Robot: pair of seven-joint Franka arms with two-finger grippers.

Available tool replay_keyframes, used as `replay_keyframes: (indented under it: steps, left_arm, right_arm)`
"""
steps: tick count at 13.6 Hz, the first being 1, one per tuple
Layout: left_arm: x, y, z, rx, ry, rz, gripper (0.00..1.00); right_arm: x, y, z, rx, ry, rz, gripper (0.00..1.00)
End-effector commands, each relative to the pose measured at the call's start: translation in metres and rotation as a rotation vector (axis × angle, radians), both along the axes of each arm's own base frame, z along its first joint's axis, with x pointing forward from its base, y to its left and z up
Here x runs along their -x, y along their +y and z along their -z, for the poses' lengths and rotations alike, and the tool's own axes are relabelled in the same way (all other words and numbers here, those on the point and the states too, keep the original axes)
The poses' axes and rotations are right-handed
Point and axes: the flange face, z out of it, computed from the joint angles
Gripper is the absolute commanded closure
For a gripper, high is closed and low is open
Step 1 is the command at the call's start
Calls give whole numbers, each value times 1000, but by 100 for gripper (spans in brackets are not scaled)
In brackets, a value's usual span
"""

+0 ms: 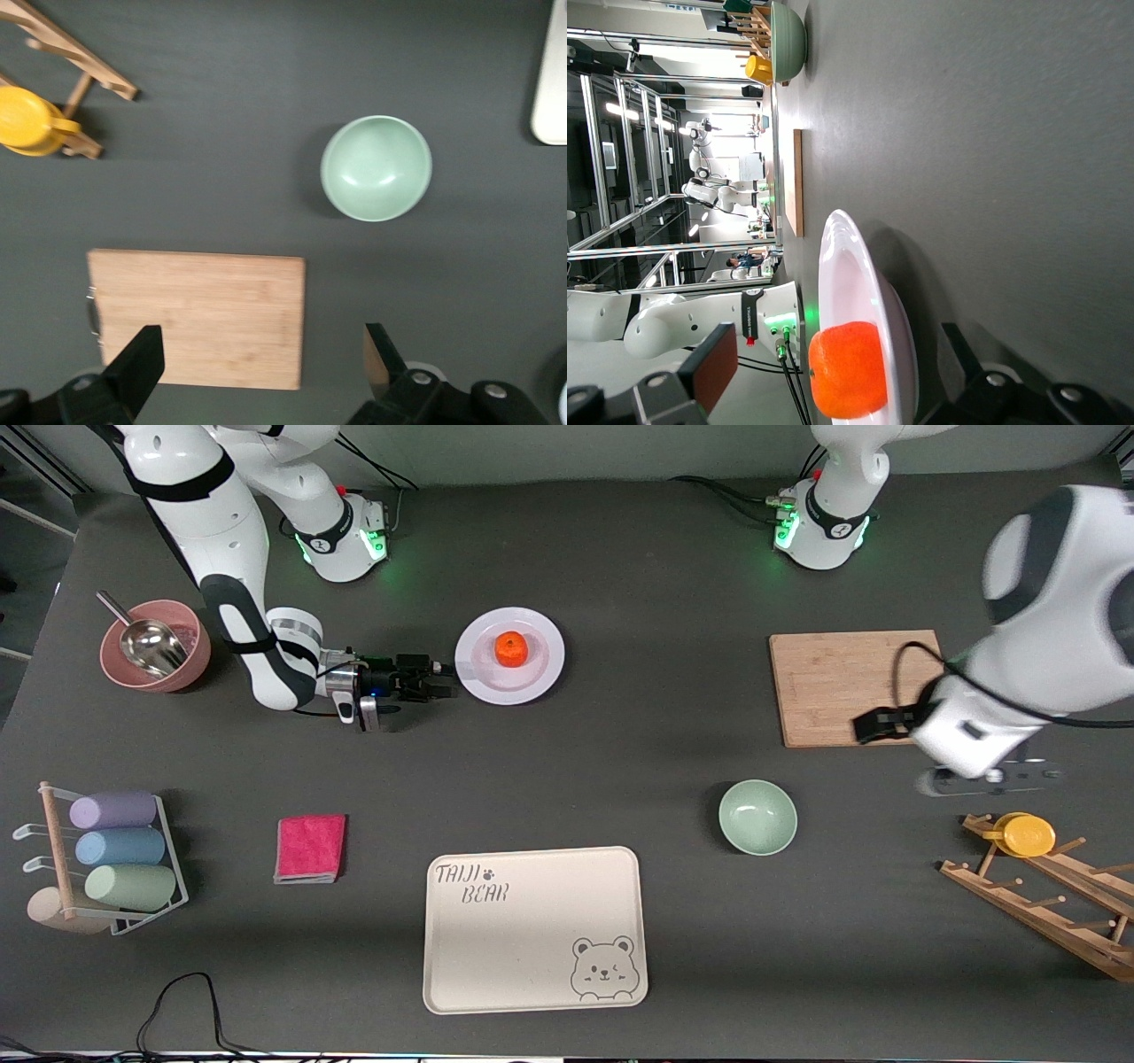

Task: Place orange and plate with both arms
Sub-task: 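Withdraw the left gripper while the right gripper moves to the plate rim, then close the right gripper on the rim of the white plate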

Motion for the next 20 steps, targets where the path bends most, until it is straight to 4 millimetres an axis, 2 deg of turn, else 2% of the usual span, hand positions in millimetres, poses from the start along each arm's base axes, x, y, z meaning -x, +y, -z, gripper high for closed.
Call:
replay_keyframes:
  steps: [1,2,6,8,13,15,16,18,20]
  left_arm:
    - [14,46,-19,12,-14,56,0]
    - [17,69,-27,1,-28,51,0]
    - [39,77,-49,-26,-67,73,0]
    - [44,79,-55,-27,-77,83,0]
    - [43,78,-70,-27,-91,82,0]
    - [44,75,-75,-21,-73,92,0]
    - [44,74,-75,-5,-70,97,0]
    - [45,72,-75,5,-67,102,0]
    - [45,70,-74,5,-66,105,0]
  right_arm:
    - [8,15,6,-17,-19,10,0]
    - [8,18,6,-18,-21,17,0]
    - [10,20,10,-16,-48,14,0]
    - [11,22,10,-16,-60,6,7]
    - [23,20,23,-2,-120,-31,49]
    - [30,18,24,1,-146,-42,70]
    - [34,17,25,2,-155,-46,73]
    - [37,16,27,4,-183,-58,87]
    - [42,13,32,10,-172,-60,96]
